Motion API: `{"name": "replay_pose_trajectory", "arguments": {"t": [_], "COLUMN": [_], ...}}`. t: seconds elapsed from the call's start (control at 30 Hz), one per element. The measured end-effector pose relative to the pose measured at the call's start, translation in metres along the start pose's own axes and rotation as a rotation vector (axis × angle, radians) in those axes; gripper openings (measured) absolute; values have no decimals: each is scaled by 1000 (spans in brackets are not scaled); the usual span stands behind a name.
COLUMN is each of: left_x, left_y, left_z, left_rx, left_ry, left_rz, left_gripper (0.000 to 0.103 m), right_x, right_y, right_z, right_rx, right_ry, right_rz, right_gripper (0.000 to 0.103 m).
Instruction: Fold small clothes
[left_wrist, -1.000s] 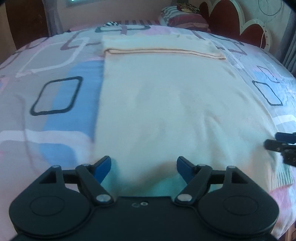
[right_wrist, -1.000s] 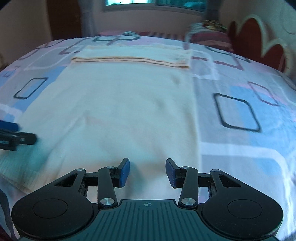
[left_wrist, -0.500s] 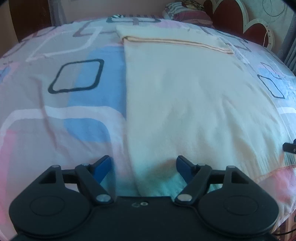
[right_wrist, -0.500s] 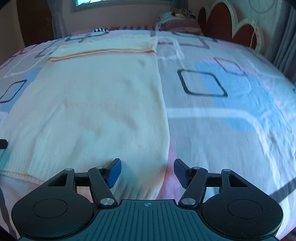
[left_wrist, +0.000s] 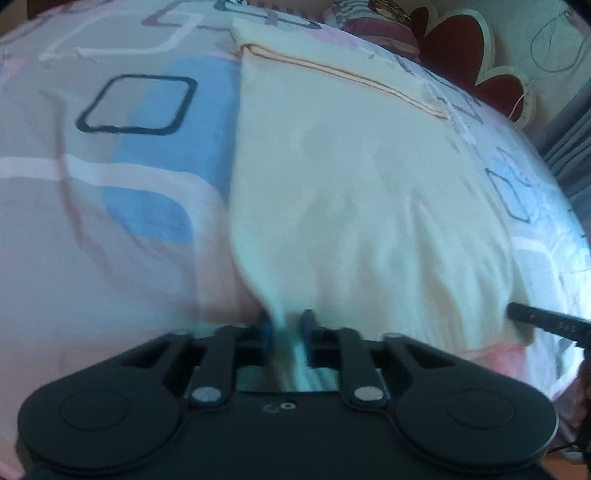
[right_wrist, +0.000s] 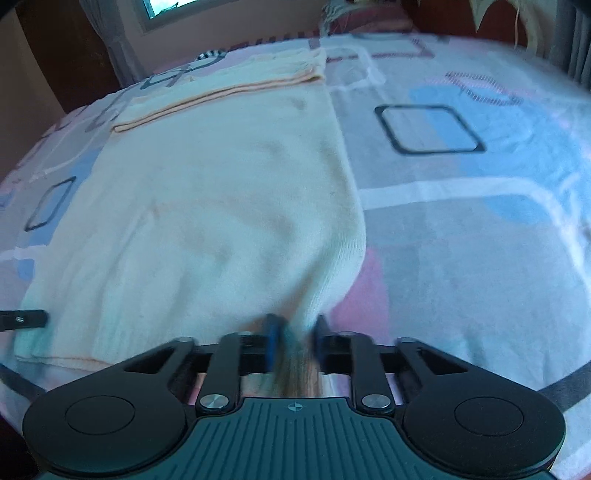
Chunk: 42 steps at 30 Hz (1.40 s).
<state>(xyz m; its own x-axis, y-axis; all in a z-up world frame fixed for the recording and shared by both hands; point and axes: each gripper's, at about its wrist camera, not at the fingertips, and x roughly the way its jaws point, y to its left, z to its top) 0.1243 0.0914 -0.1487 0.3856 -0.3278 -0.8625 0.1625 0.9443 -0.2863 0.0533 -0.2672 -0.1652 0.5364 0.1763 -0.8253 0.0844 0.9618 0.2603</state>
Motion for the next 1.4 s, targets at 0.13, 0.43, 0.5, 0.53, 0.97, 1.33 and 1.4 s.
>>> {"name": "replay_pose_trajectory", "arguments": {"t": [0.13, 0.43, 0.5, 0.53, 0.97, 1.33, 1.4], "left_x": [-5, -33, -35, -34, 52, 121, 130], "left_y": [-4, -15, -16, -16, -10, 13, 13], "left_z": [7, 60, 82, 94, 242, 315, 324], "left_rx": [15, 10, 3, 3, -65, -149, -123], "left_ry": [-35, -235, -281, -300, -355, -320, -307], "left_rz": [-27, -64, -66, -63, 10, 107, 155], "left_gripper": [3, 2, 2, 2, 2, 11, 24], "right_x": [-6, -31, -31, -29, 75, 165, 175], "right_y": [-2, 8, 8, 7, -16, -49, -55], "right_z": [9, 64, 86, 97, 262, 340, 346], "right_rx": [19, 4, 0, 2, 113, 266, 279], "right_ry": [11, -115, -151, -165, -202, -135, -130], "right_rz": [55, 145, 157, 164, 202, 219, 208], "right_gripper": [7, 7, 7, 7, 7, 7, 10]}}
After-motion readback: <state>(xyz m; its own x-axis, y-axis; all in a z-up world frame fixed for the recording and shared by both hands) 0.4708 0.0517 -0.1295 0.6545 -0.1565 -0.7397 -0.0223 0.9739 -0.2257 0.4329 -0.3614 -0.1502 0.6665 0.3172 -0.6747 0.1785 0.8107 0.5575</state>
